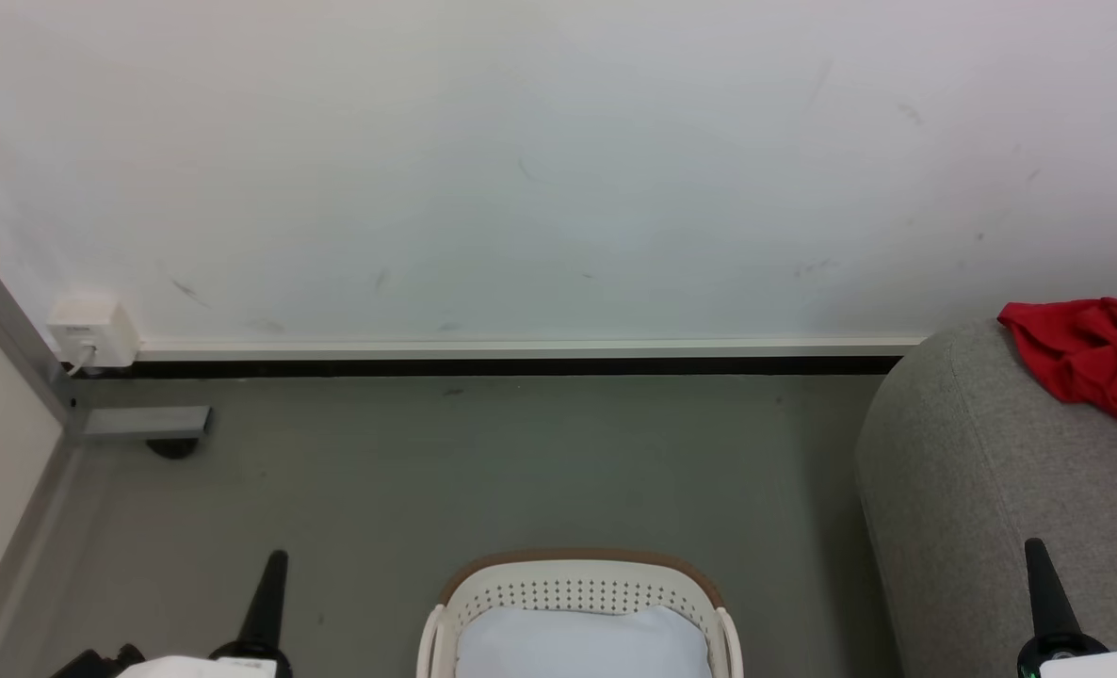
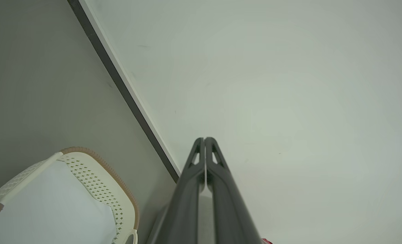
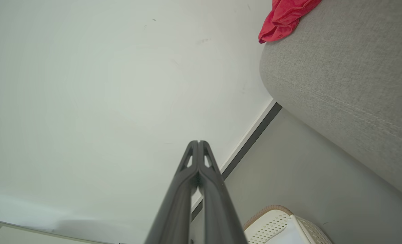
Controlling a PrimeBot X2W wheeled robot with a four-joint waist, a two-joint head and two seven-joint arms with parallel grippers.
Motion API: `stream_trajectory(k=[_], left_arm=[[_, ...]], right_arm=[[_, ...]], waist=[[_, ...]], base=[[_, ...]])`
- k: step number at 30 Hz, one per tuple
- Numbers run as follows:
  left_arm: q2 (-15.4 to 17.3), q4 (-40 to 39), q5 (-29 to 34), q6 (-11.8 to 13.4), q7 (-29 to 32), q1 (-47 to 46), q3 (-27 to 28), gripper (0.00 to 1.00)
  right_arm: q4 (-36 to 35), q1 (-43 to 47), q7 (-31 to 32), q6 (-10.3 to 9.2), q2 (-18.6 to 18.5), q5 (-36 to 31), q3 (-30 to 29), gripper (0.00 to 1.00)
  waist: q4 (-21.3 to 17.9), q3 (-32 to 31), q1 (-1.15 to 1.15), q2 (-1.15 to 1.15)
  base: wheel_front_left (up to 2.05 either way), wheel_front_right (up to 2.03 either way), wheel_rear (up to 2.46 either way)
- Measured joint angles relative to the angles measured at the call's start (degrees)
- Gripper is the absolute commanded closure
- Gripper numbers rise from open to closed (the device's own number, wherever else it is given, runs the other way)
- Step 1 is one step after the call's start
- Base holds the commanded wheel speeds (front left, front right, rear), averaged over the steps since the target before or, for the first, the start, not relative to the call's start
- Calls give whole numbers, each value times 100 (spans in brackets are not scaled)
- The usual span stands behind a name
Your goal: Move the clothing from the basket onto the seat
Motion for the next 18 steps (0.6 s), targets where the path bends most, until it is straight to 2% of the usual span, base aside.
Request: stream_trajectory(k=[18], left_arm=[[0,-58,-823,-58,231,-116,147,100]], right_arm=[[-40,-131,230,0,-12,982,-15,100]], waist=[[-40,66,0,0]], base=[[0,0,0]])
